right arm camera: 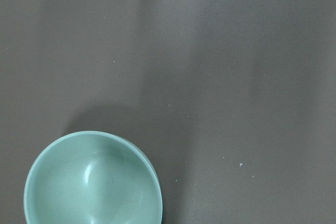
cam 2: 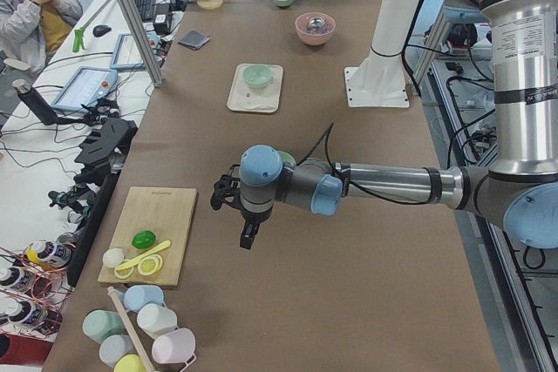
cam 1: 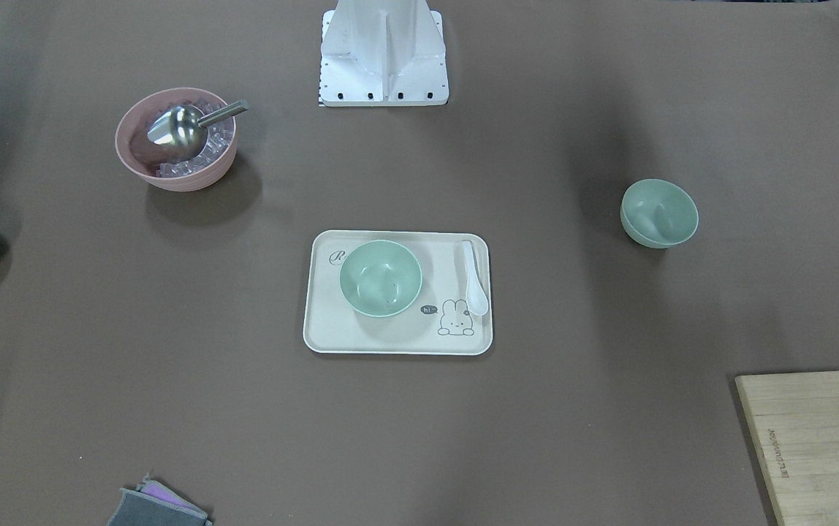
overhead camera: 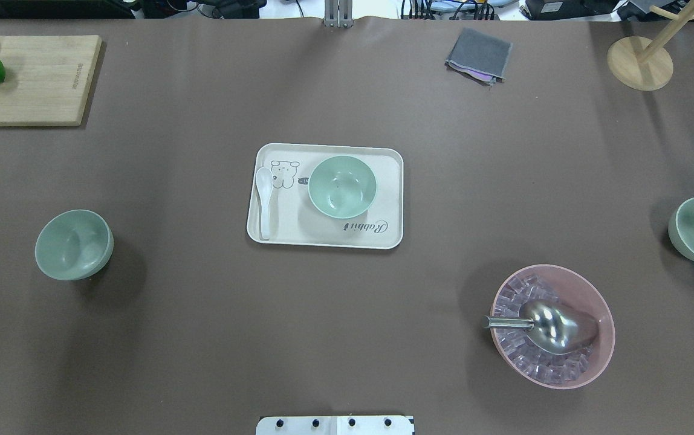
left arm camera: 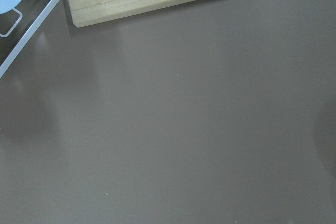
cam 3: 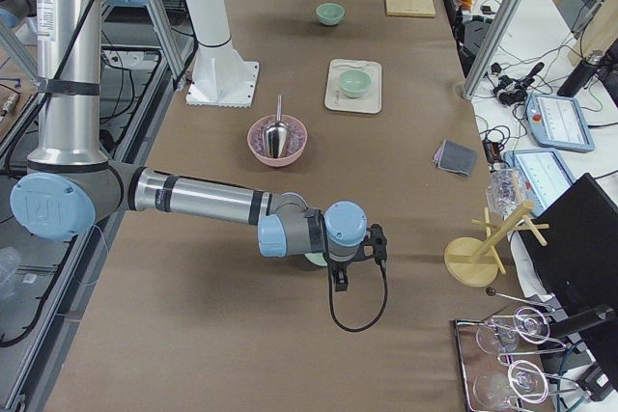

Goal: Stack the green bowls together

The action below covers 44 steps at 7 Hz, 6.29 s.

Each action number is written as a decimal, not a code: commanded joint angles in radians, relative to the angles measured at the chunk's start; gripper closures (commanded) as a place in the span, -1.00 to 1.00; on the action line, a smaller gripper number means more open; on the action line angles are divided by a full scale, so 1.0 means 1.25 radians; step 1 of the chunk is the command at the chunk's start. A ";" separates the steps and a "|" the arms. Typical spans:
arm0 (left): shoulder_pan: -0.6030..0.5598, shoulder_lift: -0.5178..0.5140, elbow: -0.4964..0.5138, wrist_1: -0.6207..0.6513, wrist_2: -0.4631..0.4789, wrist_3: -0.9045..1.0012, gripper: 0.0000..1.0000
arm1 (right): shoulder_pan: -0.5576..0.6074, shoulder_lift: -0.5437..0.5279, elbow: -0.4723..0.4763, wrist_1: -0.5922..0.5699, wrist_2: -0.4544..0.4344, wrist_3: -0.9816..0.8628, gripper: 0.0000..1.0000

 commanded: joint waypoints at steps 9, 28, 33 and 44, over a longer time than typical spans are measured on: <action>-0.002 0.007 -0.052 -0.007 0.001 -0.002 -0.96 | -0.134 0.020 -0.062 0.022 -0.048 0.060 0.46; 0.315 -0.036 -0.062 -0.271 0.016 -0.689 -0.96 | -0.609 0.630 -0.004 -0.001 -0.247 1.014 1.00; 0.318 -0.030 -0.055 -0.271 0.018 -0.685 -0.96 | -0.615 0.642 -0.025 0.002 -0.247 1.042 1.00; 0.511 -0.075 -0.016 -0.286 0.128 -0.801 1.00 | -0.521 0.575 0.028 0.003 -0.162 1.035 -1.00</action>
